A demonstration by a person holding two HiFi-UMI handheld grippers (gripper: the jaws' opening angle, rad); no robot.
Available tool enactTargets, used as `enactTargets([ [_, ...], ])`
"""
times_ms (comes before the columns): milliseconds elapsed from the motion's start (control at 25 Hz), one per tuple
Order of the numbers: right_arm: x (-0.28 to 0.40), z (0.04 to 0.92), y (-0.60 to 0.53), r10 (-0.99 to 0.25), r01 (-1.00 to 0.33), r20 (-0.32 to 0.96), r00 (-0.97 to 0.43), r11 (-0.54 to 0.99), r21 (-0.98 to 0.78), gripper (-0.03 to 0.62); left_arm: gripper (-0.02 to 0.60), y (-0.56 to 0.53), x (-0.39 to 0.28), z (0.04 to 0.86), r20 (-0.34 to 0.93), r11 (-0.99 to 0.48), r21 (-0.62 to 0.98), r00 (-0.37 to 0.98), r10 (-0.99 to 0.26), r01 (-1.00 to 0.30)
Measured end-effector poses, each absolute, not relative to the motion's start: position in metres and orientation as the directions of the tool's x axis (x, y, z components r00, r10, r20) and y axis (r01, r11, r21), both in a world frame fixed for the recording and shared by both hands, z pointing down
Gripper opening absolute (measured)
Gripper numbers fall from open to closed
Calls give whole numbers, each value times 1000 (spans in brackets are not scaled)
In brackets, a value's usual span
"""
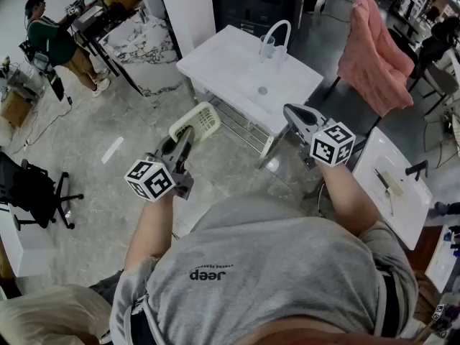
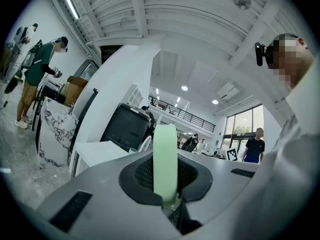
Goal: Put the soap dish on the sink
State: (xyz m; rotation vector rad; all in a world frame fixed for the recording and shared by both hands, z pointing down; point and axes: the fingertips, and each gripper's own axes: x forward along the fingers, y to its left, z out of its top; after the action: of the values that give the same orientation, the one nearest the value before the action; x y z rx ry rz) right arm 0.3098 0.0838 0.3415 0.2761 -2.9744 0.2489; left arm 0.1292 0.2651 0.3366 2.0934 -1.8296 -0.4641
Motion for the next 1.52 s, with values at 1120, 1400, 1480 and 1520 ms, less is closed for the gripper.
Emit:
enactTargets([
  [1120, 333, 350, 63, -4, -25, 151, -989, 991, -135, 54, 23, 254, 178, 356, -23, 14, 473, -29, -999, -881],
  [1400, 276, 352, 35, -27, -49, 163, -986, 990, -132, 54, 23, 221, 117, 362, -35, -16, 492, -1, -999, -871],
  [1480, 250, 353, 22, -42, -62, 162, -986, 990, -123, 54, 23, 205, 88, 365, -44, -39, 492, 21, -999, -870],
  [1520, 235, 353, 15, -48, -67, 159, -986, 991, -118, 54, 23, 196, 71, 366, -49, -50, 491, 30, -998, -870],
])
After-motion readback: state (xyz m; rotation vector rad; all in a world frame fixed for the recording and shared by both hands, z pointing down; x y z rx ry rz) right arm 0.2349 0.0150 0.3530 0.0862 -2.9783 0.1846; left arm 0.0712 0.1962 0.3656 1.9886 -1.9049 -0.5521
